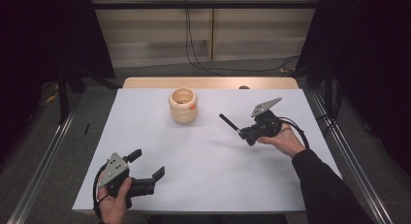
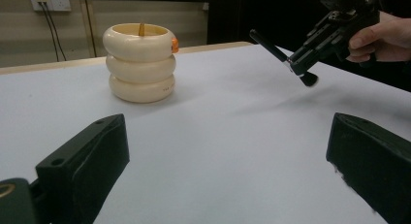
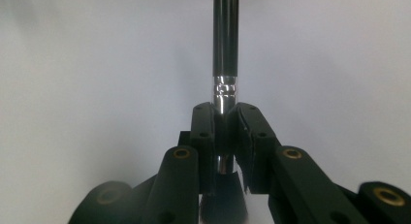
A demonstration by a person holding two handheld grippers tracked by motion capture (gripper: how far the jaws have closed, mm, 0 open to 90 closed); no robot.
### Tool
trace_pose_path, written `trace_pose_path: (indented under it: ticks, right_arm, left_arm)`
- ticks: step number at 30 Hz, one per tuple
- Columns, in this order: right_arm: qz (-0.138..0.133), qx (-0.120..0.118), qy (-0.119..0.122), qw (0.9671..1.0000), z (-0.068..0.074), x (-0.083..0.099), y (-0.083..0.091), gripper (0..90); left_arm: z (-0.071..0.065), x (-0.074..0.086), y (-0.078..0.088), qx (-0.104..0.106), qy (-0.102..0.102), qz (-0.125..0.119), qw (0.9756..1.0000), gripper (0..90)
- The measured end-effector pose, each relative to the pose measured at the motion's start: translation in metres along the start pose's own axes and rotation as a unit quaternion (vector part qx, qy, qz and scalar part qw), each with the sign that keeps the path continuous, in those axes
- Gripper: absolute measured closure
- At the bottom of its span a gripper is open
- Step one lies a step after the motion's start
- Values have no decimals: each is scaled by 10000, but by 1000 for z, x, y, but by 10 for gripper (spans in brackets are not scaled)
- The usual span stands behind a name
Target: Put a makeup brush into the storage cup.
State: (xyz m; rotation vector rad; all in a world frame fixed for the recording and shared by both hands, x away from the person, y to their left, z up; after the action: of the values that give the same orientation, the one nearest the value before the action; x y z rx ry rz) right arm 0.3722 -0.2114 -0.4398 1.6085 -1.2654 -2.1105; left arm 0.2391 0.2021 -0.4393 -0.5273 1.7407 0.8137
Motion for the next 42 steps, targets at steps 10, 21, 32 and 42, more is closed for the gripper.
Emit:
trace_pose_path:
  ticks: [10, 21, 32, 42]
  right_arm:
    - [-674, 129, -159, 9975, 4, 1, 10, 785]
    - [-1483, 94, -205, 9887, 8, 2, 19, 785]
    - [-2166, 128, -191, 9760, 13, -1, 31, 785]
    - [-2300, 165, -303, 9726, 13, 3, 39, 784]
  left_arm:
    - [1, 0, 0, -45, 20, 10, 10000, 17]
    - [1, 0, 0, -32, 4, 29, 10000, 17]
    - [0, 0, 0, -11, 8, 10, 10000, 17]
    - [-1, -1, 1, 2, -19, -17, 10000, 17]
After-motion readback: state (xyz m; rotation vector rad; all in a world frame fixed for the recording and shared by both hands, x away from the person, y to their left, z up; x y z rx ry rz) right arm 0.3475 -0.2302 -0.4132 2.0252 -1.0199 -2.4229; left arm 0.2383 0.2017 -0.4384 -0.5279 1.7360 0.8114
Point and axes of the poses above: each handheld gripper's, and its own axes: y roughly backward along the jaws, x roughly out of its underside, z roughly to its left, the point moved 2 cm from there along -y, roughly forward along the jaws, and after that the axes turned 4 degrees about y, right-handed, at the moved point
